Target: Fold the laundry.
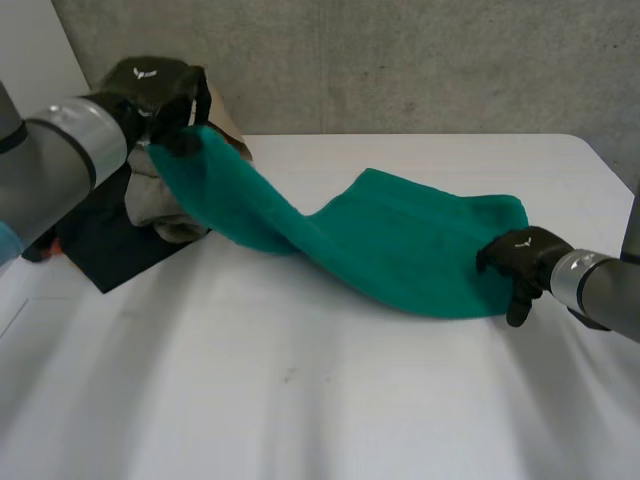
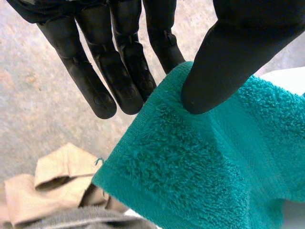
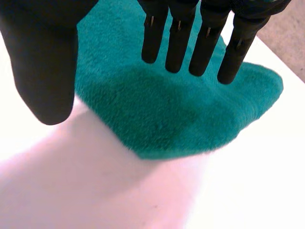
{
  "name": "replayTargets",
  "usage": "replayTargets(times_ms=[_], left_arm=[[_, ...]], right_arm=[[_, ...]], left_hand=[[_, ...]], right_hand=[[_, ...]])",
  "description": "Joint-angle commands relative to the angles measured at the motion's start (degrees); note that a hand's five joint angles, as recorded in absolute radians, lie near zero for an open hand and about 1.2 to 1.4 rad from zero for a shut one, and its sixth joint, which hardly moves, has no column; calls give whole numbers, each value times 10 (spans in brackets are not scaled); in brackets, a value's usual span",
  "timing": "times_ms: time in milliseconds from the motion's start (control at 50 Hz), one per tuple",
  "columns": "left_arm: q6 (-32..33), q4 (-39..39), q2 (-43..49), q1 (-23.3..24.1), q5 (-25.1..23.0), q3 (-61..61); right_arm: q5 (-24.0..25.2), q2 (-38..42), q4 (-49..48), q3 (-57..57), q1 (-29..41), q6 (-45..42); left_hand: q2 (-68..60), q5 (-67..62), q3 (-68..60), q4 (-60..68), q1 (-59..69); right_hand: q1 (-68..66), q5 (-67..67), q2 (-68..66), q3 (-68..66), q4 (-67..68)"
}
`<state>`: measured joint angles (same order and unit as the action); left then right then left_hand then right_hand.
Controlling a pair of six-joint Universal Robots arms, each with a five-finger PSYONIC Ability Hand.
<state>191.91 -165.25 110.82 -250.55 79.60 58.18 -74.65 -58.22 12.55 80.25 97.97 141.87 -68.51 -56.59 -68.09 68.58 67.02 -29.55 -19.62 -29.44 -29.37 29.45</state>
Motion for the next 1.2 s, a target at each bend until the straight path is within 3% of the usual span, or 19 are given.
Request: replayTargets(times_ms=[20,400,460,480,680,840,980,1060,1120,1200], left_arm=[[-17,43,19,23,31,-89],[-53,74,34,33,42,-166],[-52,74,34,35,42,-167],[-52,74,33,35,44,-167],[-51,73,39,35,45,-183],[-45,76,73,39,49,-255],[-37,121,120,55,67,-363],[-37,150,132,64,74,-390],[-36,159,130,64,77,-388],[-25,160,116,62,73,-374]], right_arm=[[0,-1,-64,46,-2,21],[-7,43,-148,44,0,30],[-9,44,-152,45,0,34],[-9,43,-152,46,0,37],[14,-6,-132,100,17,40],[59,-80,-23,202,198,64],[51,-78,-48,131,350,260],[15,-58,-50,79,354,332],[-25,-84,-40,60,301,314],[-36,-114,-7,33,218,242]], left_hand=[[-115,-134,-119,114,130],[-115,-134,-119,114,130],[-115,-134,-119,114,130],[-115,-134,-119,114,130],[-115,-134,-119,114,130],[-115,-134,-119,114,130],[-115,-134,-119,114,130],[-115,-134,-119,114,130],[-115,-134,-119,114,130],[-115,-134,-119,114,130]], right_hand=[[-75,-75,-76,-77,76],[-215,-214,-216,-217,216],[-382,-382,-384,-384,384],[-503,-503,-504,-505,504],[-504,-504,-506,-506,506],[-504,-504,-506,-506,506],[-504,-504,-506,-506,506],[-36,-35,-37,-38,37],[34,34,33,32,-33],[96,97,95,94,-95]])
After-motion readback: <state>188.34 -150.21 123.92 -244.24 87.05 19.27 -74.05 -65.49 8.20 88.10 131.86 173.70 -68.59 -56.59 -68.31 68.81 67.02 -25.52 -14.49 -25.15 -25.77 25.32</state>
